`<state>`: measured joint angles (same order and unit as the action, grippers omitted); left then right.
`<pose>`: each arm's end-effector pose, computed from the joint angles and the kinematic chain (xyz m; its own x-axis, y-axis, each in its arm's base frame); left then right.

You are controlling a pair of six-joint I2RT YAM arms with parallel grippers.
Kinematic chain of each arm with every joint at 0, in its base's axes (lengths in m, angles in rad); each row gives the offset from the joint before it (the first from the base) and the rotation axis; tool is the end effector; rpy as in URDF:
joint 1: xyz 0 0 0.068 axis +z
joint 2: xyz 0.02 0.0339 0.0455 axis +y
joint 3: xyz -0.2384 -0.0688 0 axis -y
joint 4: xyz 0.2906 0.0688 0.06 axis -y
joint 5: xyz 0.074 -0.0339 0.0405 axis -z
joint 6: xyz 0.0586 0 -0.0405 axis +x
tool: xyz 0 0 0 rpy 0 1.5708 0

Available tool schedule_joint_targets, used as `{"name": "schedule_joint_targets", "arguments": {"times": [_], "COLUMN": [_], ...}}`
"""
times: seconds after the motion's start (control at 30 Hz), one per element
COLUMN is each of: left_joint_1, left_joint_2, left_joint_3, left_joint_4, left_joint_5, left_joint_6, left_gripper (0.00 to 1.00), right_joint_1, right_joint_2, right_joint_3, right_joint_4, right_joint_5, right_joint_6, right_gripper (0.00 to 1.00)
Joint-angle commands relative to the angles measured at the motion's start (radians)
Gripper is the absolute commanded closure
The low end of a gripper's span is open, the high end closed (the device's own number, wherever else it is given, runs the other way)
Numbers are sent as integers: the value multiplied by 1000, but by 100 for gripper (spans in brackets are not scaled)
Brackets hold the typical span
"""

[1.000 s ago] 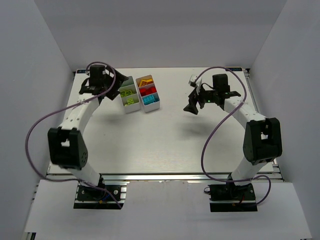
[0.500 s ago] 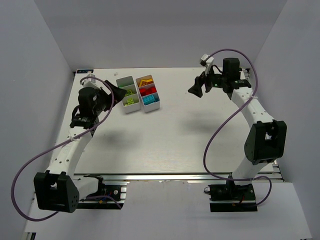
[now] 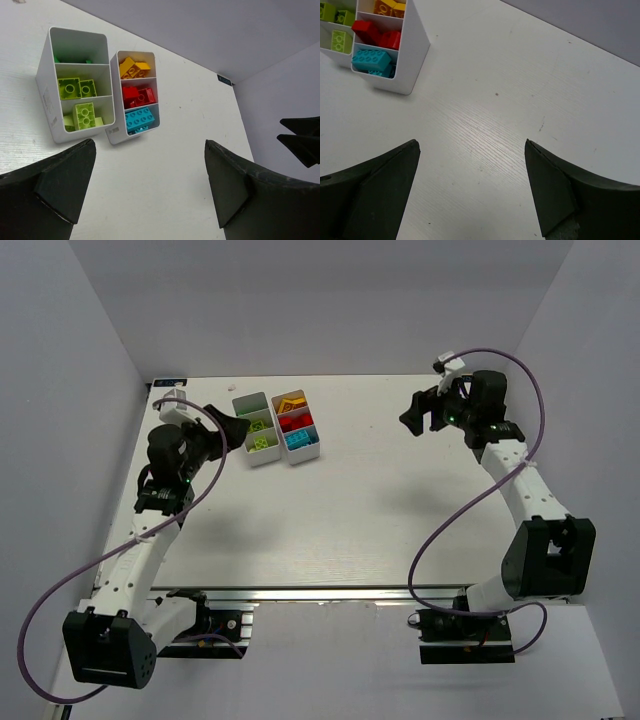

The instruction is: Sort the legos into containers by color

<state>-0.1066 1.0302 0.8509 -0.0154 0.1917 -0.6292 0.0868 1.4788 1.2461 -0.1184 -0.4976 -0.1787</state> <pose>0.3200 -0.0455 0.2997 -0.3264 -0.5461 -0.7715 0.1215 0.7852 -0.6072 0.4086 0.0636 0.2991 -0.2443 -0.1780 -0.9532 -0.5753 0.8179 -0.0054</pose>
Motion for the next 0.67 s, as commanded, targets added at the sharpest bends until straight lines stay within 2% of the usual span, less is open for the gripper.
{"name": "schedule_joint_targets", "arguments": {"times": [0.0,0.63], "left_joint_1": [4,4], "left_joint_2": [-32,-81], "left_joint_3": [-18,-39], "left_joint_4": [43,-14], "left_joint_5": [-6,-31], "left_joint_6": [13,34], "left_gripper": [2,2], "right_joint_1": [-5,-19], "right_joint_2": [-49,-101], "right_joint_3": [-23,-149], "right_joint_4": [48,108], "right_joint_5": [90,65], "right_joint_6": [22,62], "right_gripper": [11,11]}}
